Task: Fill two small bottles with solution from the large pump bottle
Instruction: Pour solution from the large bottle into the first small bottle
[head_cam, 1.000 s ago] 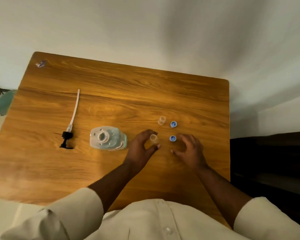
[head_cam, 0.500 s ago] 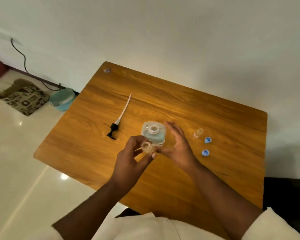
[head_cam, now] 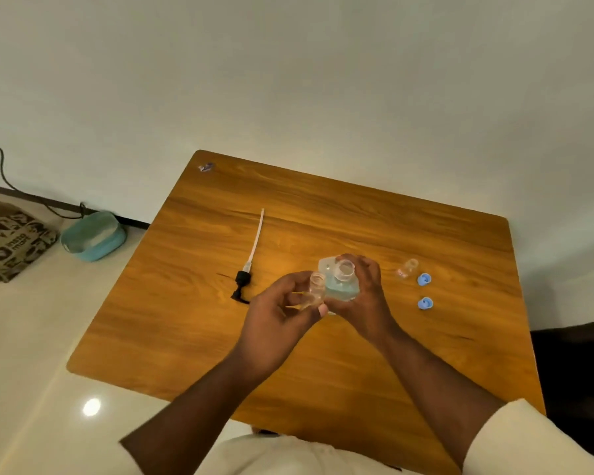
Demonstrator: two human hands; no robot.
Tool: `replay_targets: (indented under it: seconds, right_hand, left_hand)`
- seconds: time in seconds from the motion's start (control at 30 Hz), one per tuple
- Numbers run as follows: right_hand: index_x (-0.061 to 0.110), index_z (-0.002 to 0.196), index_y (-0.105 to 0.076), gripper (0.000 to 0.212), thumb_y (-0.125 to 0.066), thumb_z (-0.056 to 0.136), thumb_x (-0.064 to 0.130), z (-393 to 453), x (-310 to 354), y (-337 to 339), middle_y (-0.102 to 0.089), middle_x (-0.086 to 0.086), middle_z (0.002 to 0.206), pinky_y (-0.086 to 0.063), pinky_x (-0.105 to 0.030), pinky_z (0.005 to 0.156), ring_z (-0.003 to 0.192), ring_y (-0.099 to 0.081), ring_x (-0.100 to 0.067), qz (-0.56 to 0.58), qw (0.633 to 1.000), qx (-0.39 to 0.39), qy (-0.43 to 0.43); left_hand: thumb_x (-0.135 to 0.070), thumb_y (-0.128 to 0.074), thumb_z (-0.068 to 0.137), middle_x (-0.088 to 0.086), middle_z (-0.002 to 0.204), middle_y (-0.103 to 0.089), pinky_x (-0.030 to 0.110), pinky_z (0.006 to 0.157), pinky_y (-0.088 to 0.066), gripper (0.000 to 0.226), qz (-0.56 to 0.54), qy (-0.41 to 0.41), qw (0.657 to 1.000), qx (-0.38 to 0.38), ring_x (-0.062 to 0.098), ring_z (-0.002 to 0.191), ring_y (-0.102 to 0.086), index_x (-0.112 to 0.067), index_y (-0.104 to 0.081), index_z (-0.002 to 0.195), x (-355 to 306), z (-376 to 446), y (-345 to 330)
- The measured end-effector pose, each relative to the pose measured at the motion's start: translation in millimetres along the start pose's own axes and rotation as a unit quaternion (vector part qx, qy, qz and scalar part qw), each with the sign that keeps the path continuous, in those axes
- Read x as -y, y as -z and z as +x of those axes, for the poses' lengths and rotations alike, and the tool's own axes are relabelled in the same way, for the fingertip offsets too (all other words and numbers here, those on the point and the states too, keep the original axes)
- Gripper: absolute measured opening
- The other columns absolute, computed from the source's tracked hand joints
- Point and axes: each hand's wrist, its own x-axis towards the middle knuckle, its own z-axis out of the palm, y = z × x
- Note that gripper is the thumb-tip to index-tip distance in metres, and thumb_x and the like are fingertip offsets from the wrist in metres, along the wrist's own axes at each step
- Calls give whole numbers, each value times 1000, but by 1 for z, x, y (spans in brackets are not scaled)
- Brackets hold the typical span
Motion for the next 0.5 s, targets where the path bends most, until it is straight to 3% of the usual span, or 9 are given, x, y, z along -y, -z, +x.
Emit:
replay_targets:
  seconds: [0.13,0.27,0.37,0.5]
  right_hand:
    - [40,136,-35,101,-91,55,18,0,-4,-1,-41,3,132,-45,-23,93,118,-45,-12,15,998,-21,-51]
    - [42,121,-43,90,-93,49,21,0,-4,-4,-52,2,125,-50,-38,94,114,-53,-19,32,997,-24,-71]
    - [49,109,-43,84,-92,44,29,-4,4,-6,-58,-1,116,-53,-45,87,106,-59,-23,36,997,-32,-62]
    - [53,111,-43,79,-88,48,36,-8,30,3,-56,0,119,-53,-38,86,106,-57,-17,2,999,-46,4]
  left_hand:
    - [-5,-76,82,-6,107,-73,40,80,-61,41,-6,-3,1000,17,10,100,-69,-19,-65,119,-2,2,2]
    - [-15,-75,76,-7,103,-72,43,86,-58,32,10,9,1000,20,15,104,-67,-24,-66,105,1,11,5]
    - [-5,-77,77,-6,102,-72,37,82,-60,33,3,23,999,31,21,106,-66,-27,-67,100,-3,16,5]
    - [-5,-75,82,-4,110,-72,34,79,-60,40,-17,20,997,74,18,99,-69,-23,-66,116,-21,6,5]
